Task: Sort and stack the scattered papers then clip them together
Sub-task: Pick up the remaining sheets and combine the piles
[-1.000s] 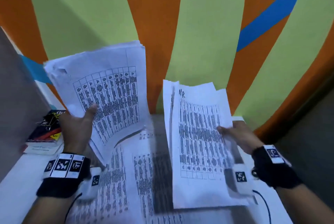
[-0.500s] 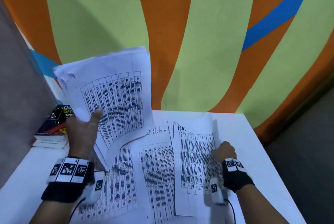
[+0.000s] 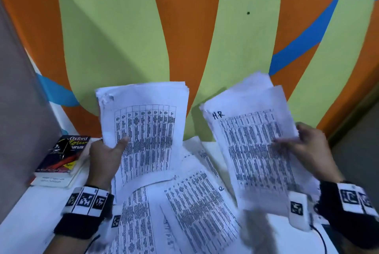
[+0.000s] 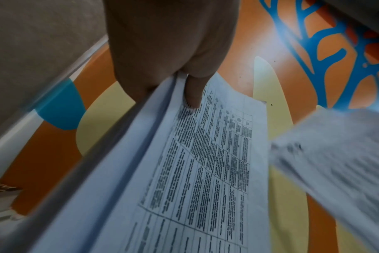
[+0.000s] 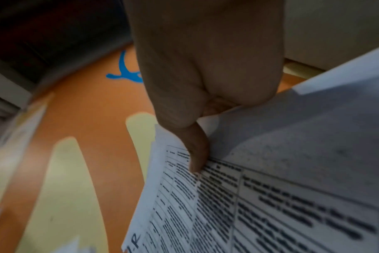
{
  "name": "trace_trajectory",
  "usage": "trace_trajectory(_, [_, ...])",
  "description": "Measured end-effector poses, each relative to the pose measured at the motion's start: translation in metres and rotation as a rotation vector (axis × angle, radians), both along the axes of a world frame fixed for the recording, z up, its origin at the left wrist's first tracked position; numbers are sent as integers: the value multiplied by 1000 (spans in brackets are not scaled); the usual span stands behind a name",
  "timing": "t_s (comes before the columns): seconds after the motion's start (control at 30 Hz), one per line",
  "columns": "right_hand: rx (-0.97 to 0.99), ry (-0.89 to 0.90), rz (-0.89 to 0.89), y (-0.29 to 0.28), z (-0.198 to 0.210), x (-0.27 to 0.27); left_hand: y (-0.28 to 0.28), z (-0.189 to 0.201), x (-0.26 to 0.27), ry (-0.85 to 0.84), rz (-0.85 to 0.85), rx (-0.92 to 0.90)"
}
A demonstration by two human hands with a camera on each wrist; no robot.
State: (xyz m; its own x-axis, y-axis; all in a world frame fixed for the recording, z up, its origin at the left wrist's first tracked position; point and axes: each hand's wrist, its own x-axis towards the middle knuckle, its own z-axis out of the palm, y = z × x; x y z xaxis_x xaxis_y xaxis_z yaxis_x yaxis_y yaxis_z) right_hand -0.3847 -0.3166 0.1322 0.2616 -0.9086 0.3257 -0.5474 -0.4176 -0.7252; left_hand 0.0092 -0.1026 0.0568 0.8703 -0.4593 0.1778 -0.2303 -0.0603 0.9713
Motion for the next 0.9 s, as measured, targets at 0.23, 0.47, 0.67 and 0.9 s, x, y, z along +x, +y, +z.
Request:
trace_trajectory(0.23, [203,-549,131,12,48,14,-18,19,-21,61,-52,-48])
trace_trajectory(0.47, [711,-638,333,23,-29,82,-26,29,-34,163,-346,-156])
trace_trajectory(0.67, [838,-571,419,26,-71,115,-25,22,-46,329,-634,38])
trace_trajectory(0.9, [699,-677,292,30,-89,124,-18,15,-50,608,-686,-78])
